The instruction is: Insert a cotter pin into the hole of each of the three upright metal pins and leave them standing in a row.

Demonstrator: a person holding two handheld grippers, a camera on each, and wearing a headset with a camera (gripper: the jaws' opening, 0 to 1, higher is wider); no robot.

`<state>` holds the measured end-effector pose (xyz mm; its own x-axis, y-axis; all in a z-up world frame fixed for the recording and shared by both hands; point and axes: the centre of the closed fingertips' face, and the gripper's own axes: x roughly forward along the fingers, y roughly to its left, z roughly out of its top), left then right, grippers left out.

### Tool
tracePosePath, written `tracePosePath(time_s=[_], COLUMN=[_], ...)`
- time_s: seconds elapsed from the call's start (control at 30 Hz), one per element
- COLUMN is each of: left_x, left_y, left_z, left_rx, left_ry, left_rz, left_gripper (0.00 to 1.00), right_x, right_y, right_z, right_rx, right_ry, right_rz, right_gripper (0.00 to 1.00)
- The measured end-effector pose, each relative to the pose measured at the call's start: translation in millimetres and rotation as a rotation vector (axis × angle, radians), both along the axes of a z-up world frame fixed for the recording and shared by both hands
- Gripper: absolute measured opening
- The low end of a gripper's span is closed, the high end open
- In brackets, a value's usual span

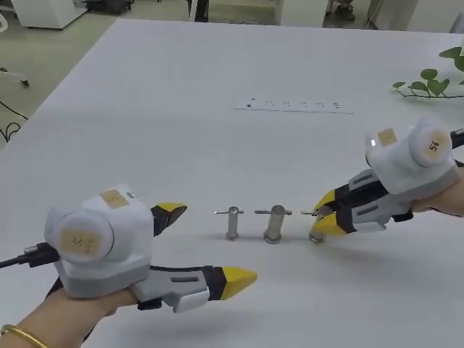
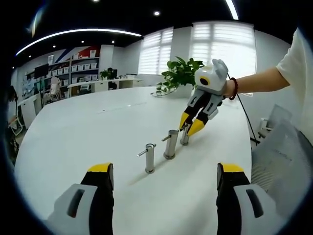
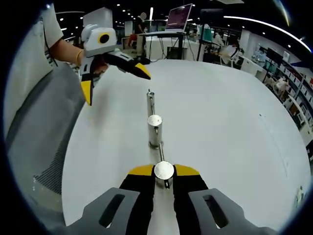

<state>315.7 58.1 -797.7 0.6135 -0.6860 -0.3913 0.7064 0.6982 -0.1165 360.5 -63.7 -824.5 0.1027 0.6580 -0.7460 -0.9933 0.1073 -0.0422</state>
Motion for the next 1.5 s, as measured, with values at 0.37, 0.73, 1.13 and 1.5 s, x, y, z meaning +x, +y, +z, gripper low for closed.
tracePosePath(time_s=[0.37,0.73,1.13,1.5], left_x=[-1.8,0.2,2.7,2.0], left_y=[-0.9,2.8,7.5,12.8], left_z=[-1.4,1.2,12.7,17.7], left_rx=[0.009,0.025,0.004,0.039], left_ry=[0.007,0.006,0.012,0.010], left_rz=[-0.012,0.002,0.046,0.074], left_gripper=[0.87,0.85,0.84,0.80], right_x=[-1.7,3.3,-6.4,-20.9], right_y=[-1.2,1.2,-7.1,-13.6], right_z=[-0.1,6.4,23.8,30.6], right_rx=[0.020,0.084,0.135,0.156], right_ry=[0.038,0.055,0.086,0.069], right_rz=[0.024,-0.082,-0.311,-0.486], right_gripper=[0.15,0.28,0.51,0.54])
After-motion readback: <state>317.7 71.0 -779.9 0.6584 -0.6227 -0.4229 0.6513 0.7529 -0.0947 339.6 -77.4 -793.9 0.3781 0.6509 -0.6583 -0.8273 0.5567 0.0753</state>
